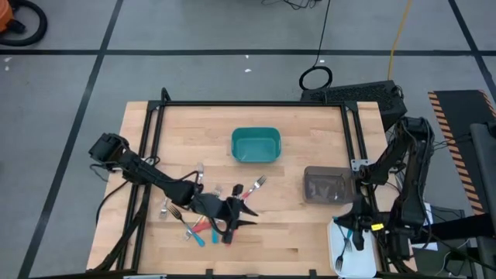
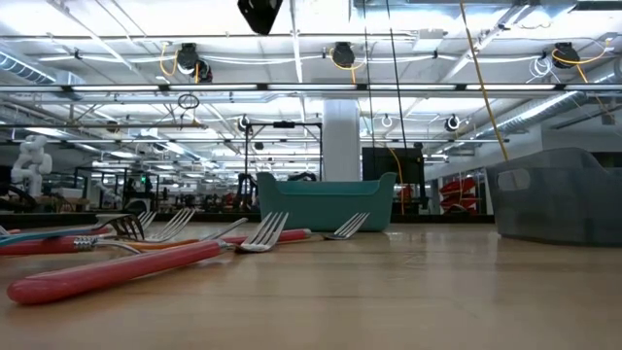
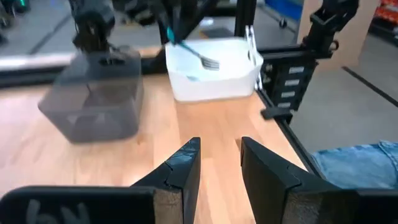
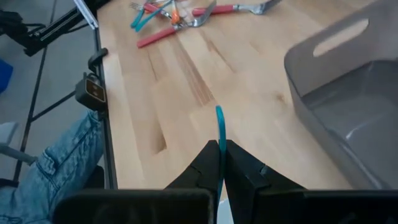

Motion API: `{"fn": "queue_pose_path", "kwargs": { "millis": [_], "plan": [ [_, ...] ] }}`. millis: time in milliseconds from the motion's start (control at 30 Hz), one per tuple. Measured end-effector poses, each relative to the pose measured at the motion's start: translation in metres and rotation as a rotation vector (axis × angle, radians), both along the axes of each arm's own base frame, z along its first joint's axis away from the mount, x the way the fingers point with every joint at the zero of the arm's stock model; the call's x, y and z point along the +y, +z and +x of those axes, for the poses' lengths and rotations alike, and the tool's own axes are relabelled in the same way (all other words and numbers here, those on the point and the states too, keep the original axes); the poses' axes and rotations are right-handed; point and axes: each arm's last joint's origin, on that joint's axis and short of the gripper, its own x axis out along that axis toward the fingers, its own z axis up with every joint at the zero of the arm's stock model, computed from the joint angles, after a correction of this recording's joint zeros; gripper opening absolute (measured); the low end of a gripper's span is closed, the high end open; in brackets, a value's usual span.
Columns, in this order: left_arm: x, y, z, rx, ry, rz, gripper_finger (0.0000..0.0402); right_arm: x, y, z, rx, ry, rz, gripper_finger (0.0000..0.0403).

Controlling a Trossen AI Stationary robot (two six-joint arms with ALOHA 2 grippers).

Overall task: Sort silverware by color (type)
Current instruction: Put the blue fork into the white bin

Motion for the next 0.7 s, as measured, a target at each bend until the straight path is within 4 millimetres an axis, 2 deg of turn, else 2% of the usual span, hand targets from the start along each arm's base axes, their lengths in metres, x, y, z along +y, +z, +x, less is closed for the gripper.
{"fn": "queue_pose_path", "kwargs": {
  "millis": [267, 700],
  "plan": [
    [-0.002, 0.001, 0.0, 0.018, 0.004, -0.013, 0.0113, 0.009, -0.016, -0.002, 0.119, -0.063, 0.038, 0.001],
    [0.002, -0.025, 0.014, 0.054, 0.031, 0.007, 0.0113, 0.011, -0.02, -0.003, 0.164, -0.09, 0.045, 0.001]
  ]
}}
